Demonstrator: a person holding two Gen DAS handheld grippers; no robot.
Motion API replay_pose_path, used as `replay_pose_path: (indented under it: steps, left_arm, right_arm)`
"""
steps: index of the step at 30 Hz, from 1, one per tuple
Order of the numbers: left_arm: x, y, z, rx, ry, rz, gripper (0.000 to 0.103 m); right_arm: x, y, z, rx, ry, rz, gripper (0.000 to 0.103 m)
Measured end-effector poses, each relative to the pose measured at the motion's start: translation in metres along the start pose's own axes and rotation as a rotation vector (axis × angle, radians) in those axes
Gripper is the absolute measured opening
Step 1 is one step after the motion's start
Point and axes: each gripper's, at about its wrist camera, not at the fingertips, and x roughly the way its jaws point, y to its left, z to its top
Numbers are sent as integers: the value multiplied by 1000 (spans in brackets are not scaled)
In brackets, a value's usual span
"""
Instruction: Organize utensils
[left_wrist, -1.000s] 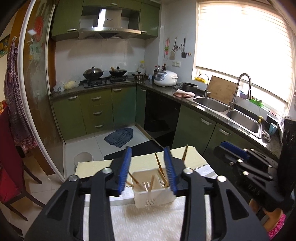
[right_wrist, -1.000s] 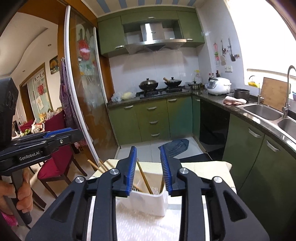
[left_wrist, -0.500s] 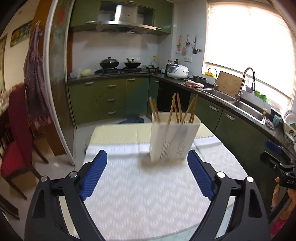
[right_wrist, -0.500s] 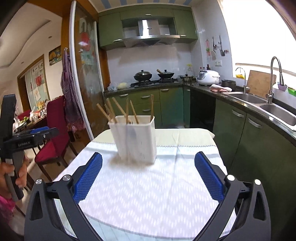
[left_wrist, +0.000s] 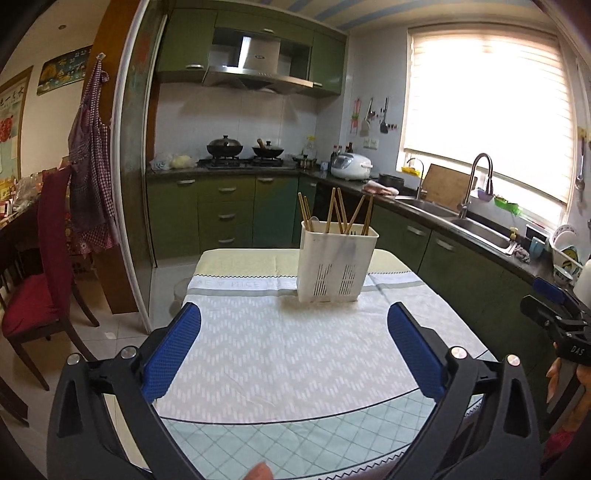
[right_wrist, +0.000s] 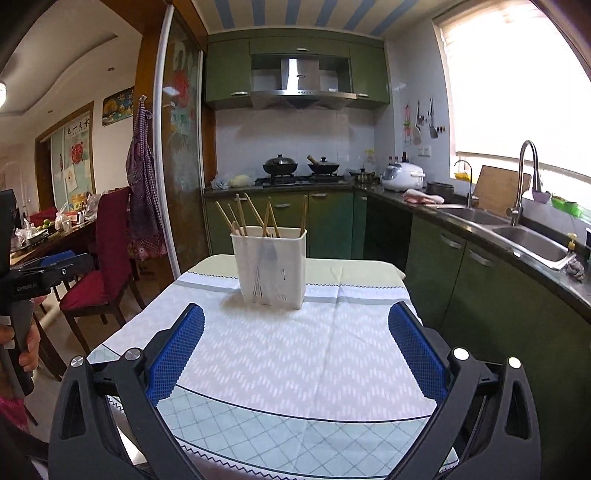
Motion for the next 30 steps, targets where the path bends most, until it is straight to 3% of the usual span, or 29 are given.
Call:
replay_pose_path:
  steps: [6,30]
  left_arm:
    - [-2,-7,-7,55,15,26,96]
    - [7,-11,-10,41,28,3,96]
  right_arm:
    - [-6,9,10,-29,-15,-1,98]
    - [8,15,13,-35,21,3,98]
